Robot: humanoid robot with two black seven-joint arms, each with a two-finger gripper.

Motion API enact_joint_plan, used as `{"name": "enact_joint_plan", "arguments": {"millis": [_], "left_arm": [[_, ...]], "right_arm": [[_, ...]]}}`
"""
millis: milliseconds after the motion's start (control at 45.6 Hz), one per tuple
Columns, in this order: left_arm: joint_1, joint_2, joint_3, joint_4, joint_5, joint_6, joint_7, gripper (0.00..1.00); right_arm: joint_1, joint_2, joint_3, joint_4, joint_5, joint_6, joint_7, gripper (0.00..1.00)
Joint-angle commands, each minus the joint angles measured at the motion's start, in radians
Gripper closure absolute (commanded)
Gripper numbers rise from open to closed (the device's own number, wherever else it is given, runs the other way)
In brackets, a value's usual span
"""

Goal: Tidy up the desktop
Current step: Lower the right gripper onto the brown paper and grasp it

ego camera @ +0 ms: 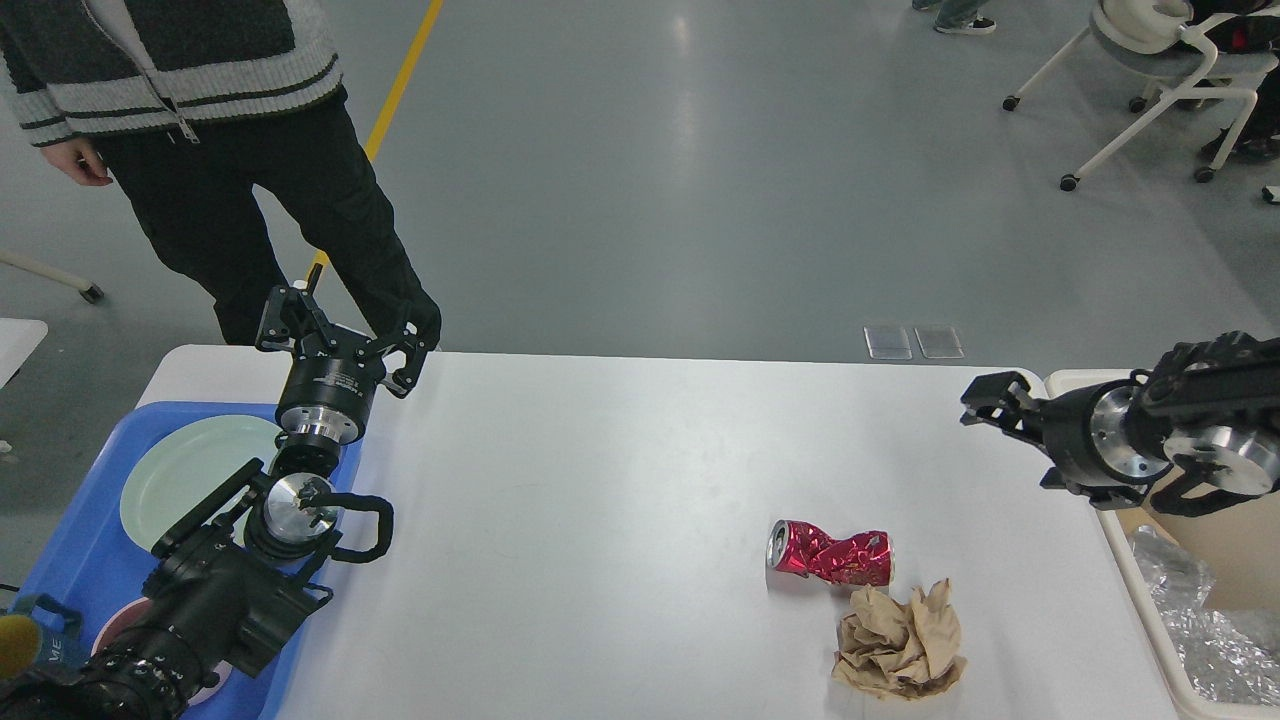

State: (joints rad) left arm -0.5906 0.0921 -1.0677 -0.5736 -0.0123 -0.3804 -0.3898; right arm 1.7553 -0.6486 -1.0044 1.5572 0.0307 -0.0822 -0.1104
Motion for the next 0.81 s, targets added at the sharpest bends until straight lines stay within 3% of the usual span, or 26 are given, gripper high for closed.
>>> {"name": "enact_joint_plan", "arguments": {"millis": [0, 88, 263, 548, 789], "left_arm": [[0.000, 0.000, 0.000, 0.000, 0.000, 0.000, 0.000, 0.03], [0.000, -0.002, 0.000, 0.000, 0.000, 0.000, 0.000, 0.03], [0.000, -0.002, 0.002, -0.002, 0.000, -0.002, 0.000, 0.03], [0.000, -0.002, 0.002, -0.002, 0.000, -0.002, 0.000, 0.03], [0.000, -0.002, 0.002, -0.002, 0.000, -0.002, 0.000, 0.03]], "right_arm": [[0.091, 0.079, -0.080, 0.099, -0.094, 0.010, 0.104, 0.00], [0.134, 0.145, -0.086, 0.107, -0.095, 0.018, 0.153, 0.00], [0.130, 0.263, -0.089, 0.055, -0.083, 0.012, 0.150, 0.00], [-0.072, 0.238, -0.128, -0.043, -0.012, -0.001, 0.147, 0.00], [-0.123, 0.201, -0.152, 0.066, -0.015, -0.004, 0.158, 0.00]]}}
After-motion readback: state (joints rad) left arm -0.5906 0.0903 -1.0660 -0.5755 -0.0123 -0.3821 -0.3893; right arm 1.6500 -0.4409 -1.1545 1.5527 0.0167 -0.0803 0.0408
